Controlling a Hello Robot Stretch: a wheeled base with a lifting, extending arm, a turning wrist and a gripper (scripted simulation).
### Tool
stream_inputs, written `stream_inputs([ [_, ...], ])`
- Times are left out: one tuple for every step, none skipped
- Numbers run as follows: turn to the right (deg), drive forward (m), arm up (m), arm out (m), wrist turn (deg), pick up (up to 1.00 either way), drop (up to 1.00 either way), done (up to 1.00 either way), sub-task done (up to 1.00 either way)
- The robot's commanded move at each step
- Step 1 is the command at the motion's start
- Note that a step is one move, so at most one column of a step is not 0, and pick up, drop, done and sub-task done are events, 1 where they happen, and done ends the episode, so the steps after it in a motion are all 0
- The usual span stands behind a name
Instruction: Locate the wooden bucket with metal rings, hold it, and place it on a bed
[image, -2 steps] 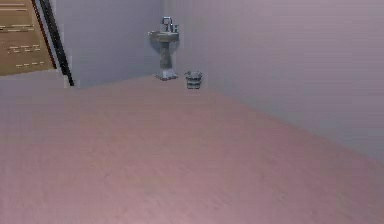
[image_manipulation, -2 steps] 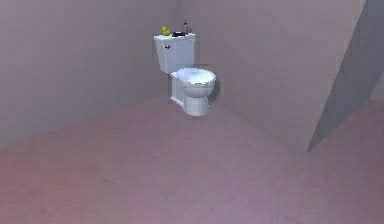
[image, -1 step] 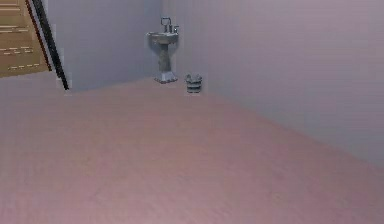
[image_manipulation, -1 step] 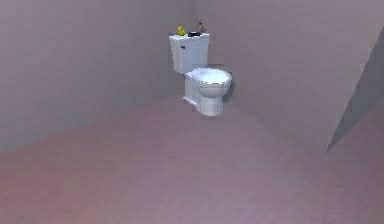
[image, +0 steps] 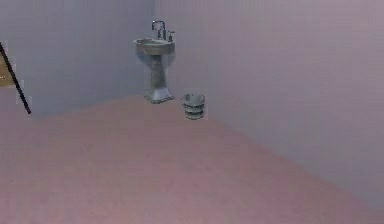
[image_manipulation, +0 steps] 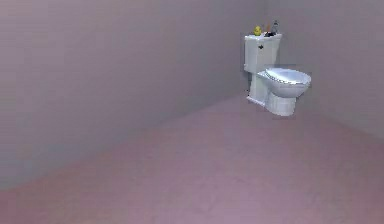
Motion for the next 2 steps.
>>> stream_inputs([
  [0.0, 1.0, 0.0, 0.0, 0.0, 0.0, 0.0, 0.0, 0.0],
  [6.0, 0.0, 0.0, 0.0, 0.0, 0.0, 0.0, 0.0, 0.0],
])
